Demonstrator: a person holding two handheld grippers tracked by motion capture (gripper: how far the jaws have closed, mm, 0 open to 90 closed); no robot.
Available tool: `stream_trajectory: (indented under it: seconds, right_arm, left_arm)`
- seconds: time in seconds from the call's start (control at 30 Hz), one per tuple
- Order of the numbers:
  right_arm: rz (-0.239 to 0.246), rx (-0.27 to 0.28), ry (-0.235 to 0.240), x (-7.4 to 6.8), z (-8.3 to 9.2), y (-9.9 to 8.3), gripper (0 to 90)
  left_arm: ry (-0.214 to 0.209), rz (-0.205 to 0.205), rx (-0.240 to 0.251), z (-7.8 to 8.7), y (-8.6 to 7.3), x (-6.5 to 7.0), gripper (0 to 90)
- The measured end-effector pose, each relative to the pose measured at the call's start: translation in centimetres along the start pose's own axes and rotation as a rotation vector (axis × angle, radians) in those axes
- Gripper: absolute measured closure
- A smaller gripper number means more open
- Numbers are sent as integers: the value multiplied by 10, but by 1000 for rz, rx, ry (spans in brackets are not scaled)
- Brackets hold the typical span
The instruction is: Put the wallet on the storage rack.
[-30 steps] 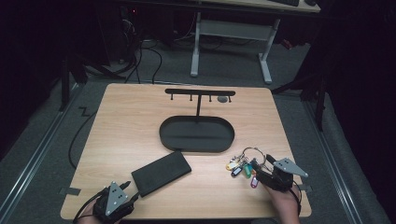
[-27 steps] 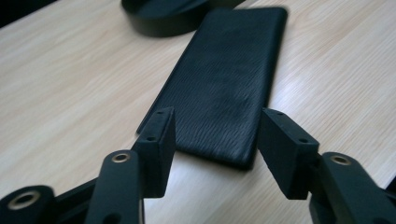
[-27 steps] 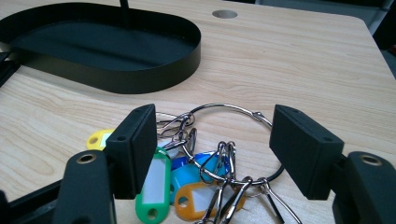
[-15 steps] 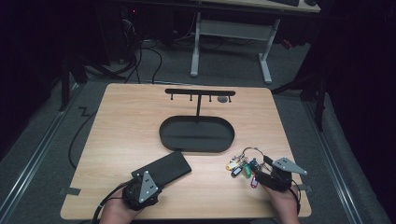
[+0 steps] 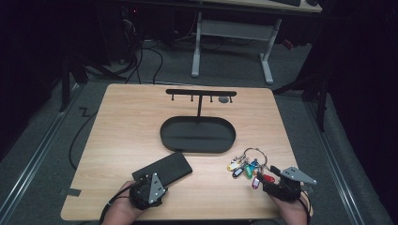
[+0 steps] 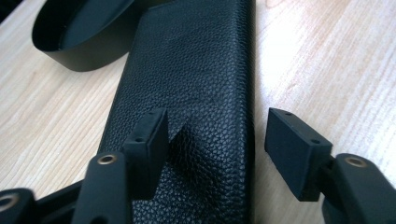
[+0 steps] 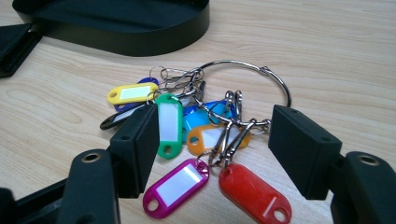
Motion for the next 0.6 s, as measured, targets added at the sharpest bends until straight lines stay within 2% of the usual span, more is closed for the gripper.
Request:
stream_trajectory:
  seconds: [0.07,0.1,0.17,0.2,0.3,0.4,0.5,0.6]
  right_arm:
    - [-4,0,-2,0,1,0,346]
    - [-1,2,-3,1,1,-1,347]
    - [-3,2,-5,2,3,-1,350]
    - [-22,1,-4,3,3,-3,355]
    - [-29,-1,0,4,3,-4,356]
    - [-31,0,3,4,3,-3,358]
    - [-33,2,6,5,3,-3,358]
    - [-42,9,10,6,2,-2,354]
  left_arm:
    - [9,-7,10,0,-1,0,443]
    - [12,-23,18,0,-2,-1,480]
    - [5,-26,28,0,-4,-2,505]
    - [12,-36,31,0,-4,-1,526]
    - [27,-53,31,1,-4,2,559]
    - [33,-68,46,2,-4,4,650]
    - [29,-68,59,3,-5,4,669]
    - [35,-84,68,4,-5,5,703]
Point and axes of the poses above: each handheld gripper's, and its own axes: z roughly backward along the jaws, y roughly out of its top, x roughly to its right, the point moved 4 cm from there along -z, roughly forward along the jaws, and after that the axes turned 9 degrees about z, right-handed, at the moved point
